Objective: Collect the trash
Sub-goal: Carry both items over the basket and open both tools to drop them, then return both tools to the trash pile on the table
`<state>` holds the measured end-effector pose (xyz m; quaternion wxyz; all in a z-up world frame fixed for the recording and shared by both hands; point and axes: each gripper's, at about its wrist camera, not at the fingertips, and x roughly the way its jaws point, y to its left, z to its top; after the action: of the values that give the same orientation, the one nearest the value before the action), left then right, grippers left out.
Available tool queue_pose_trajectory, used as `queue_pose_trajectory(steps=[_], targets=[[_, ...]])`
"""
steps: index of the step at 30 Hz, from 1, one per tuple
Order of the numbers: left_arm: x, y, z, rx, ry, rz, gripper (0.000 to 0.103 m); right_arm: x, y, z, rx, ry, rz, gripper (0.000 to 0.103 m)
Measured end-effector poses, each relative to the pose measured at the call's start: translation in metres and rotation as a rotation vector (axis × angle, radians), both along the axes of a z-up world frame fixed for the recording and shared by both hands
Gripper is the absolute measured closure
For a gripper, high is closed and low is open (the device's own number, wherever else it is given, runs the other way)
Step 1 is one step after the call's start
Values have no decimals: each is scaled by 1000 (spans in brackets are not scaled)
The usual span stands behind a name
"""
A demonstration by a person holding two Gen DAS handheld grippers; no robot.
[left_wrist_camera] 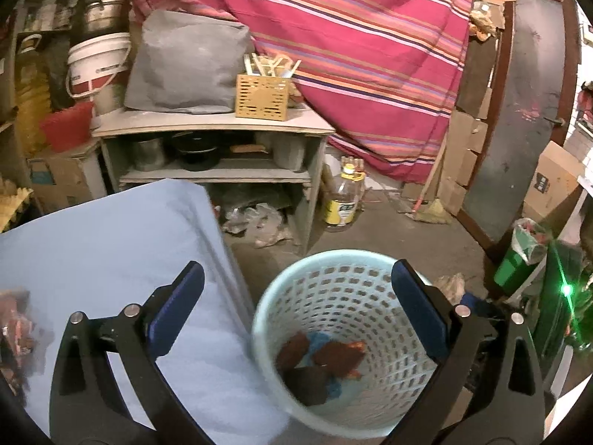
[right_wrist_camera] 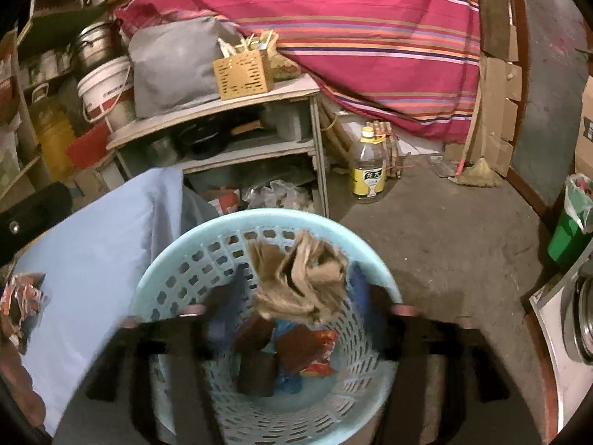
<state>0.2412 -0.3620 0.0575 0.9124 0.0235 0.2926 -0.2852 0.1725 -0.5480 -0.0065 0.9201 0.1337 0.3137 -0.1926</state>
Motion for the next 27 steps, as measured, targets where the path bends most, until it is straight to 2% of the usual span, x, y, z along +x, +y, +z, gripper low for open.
queue_pose_trajectory(steps=[1, 6, 10, 16, 27], targets=[[1, 7, 0, 3, -2, 12, 5, 1, 2, 0, -11, 2, -5, 24], [7, 49, 3, 1, -8, 75, 5, 11, 16, 0, -35, 36, -11, 23], [11, 90, 6, 12, -18, 136, 5, 16, 30, 2, -32, 37, -7, 14], [18, 175, 4, 50, -42, 255, 5, 31, 82, 9, -57, 38, 59, 9], [55, 341, -22, 115, -46, 506, 5, 66, 186, 15, -22, -5, 192, 5]])
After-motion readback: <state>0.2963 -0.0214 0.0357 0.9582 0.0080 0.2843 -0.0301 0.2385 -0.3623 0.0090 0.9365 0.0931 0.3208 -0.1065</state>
